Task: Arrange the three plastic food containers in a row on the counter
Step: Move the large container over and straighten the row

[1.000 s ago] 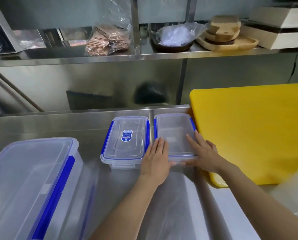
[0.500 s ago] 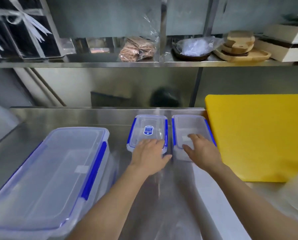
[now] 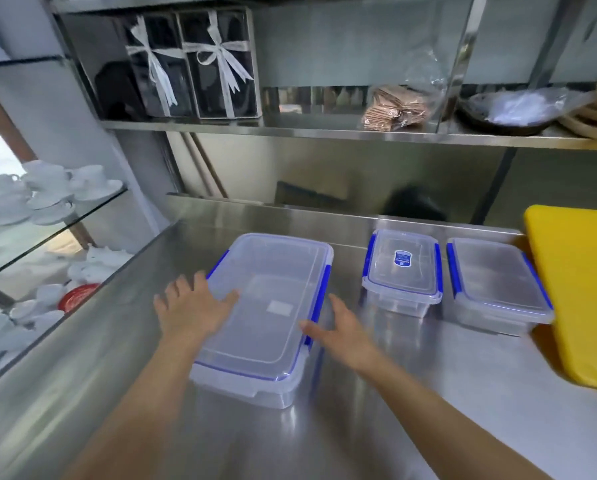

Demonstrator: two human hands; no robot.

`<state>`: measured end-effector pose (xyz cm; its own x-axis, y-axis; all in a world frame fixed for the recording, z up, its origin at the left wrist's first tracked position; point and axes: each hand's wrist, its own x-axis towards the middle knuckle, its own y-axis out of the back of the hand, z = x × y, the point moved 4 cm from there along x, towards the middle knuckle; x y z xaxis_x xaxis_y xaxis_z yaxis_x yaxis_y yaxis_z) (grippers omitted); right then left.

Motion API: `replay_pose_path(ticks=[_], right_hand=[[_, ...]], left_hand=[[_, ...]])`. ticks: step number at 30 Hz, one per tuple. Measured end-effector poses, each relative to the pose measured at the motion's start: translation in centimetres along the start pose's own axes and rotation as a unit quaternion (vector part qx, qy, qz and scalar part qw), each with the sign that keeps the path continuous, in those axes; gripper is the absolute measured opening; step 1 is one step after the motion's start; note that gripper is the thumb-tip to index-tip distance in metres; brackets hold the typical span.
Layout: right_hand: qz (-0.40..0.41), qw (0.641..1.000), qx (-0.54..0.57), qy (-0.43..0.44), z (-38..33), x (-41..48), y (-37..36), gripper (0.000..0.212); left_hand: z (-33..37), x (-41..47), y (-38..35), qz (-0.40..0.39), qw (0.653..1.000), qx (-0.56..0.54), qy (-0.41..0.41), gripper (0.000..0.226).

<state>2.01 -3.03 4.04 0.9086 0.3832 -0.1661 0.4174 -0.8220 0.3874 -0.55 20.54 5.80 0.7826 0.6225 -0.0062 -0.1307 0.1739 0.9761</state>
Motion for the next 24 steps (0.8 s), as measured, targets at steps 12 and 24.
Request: replay_pose_path(ticks=[12, 24], right_hand=[[0.044, 0.996, -0.064, -0.037, 0.7, 1.5, -4.4, 0.085], [0.072, 0.959, -0.264, -0.079, 2.1, 9.4, 2.4, 0.077]], left_hand=[[-2.7, 2.1, -3.1, -0.118, 0.968, -0.222, -0.007, 0.078], [5.8, 8.1, -5.1, -0.090, 0.984, -0.151, -0.040, 0.069]])
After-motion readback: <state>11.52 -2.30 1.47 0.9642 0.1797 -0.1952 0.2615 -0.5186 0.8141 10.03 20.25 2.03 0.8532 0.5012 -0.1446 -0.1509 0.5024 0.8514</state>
